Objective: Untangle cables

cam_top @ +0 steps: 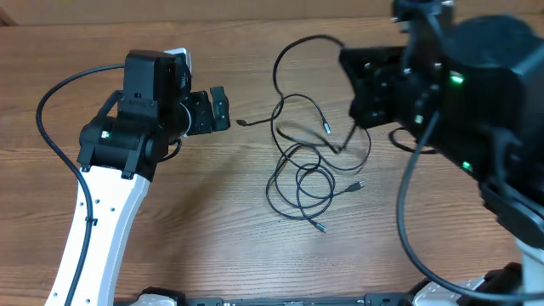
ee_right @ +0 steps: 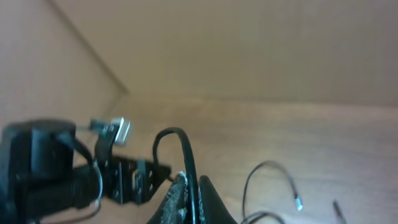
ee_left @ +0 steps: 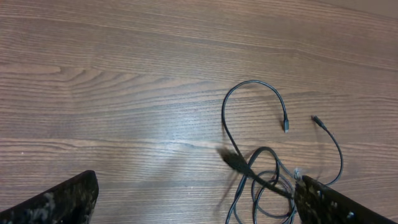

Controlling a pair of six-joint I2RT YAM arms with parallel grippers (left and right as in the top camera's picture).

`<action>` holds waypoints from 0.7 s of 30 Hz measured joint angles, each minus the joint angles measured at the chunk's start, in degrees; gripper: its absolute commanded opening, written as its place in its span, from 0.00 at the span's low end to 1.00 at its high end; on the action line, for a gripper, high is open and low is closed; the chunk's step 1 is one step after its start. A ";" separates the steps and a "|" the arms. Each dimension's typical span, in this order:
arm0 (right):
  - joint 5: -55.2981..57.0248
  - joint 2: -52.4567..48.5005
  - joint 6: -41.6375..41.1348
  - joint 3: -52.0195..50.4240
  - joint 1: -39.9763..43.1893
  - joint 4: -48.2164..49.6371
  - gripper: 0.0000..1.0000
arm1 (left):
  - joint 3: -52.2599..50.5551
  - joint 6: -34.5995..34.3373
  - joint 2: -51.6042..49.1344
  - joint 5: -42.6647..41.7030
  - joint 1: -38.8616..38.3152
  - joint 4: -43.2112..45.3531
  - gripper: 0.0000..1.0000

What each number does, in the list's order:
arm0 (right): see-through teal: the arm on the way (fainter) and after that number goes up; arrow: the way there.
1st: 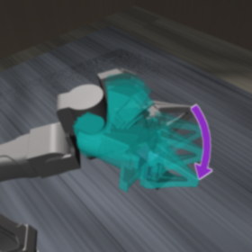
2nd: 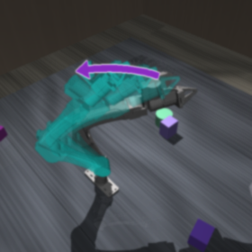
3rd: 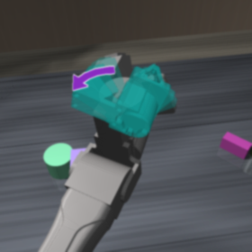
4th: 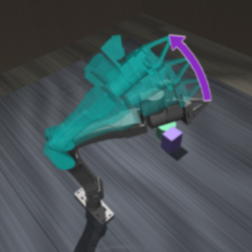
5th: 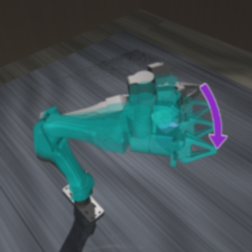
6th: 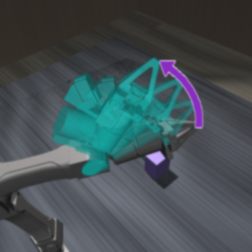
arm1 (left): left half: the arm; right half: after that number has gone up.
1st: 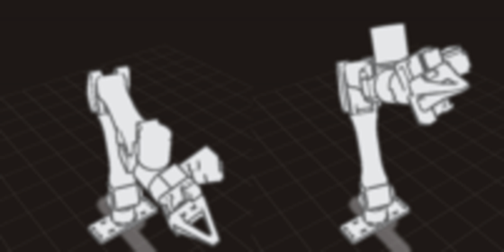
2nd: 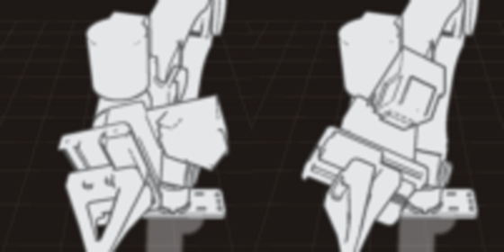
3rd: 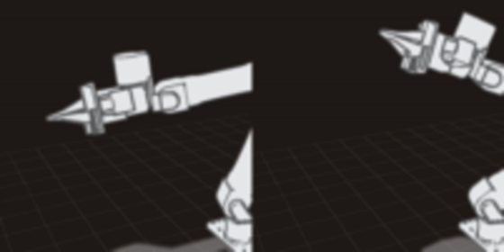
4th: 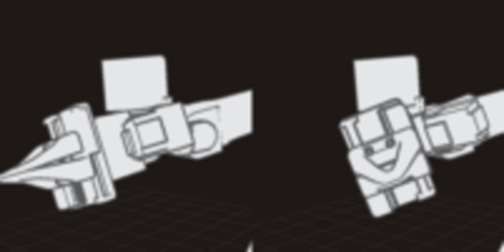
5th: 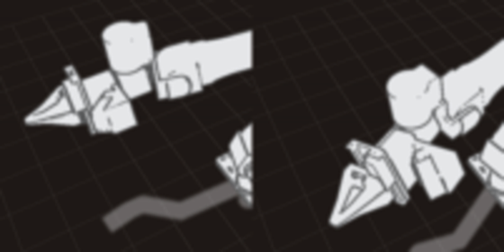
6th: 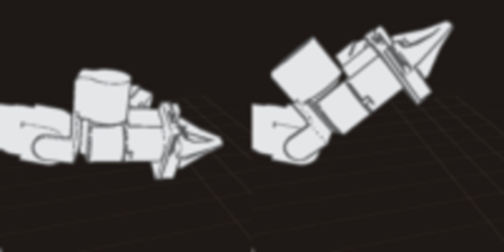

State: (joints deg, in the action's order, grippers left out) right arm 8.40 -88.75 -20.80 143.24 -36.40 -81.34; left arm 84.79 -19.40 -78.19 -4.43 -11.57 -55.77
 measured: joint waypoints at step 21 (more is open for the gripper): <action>35.95 -0.24 -3.02 1.05 24.13 -5.11 0.04 | 0.00 0.00 0.00 0.00 0.00 0.00 1.00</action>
State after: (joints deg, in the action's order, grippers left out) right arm 44.36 -88.99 -23.81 144.29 -12.27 -86.46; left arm 84.79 -19.40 -78.19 -4.43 -11.57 -55.77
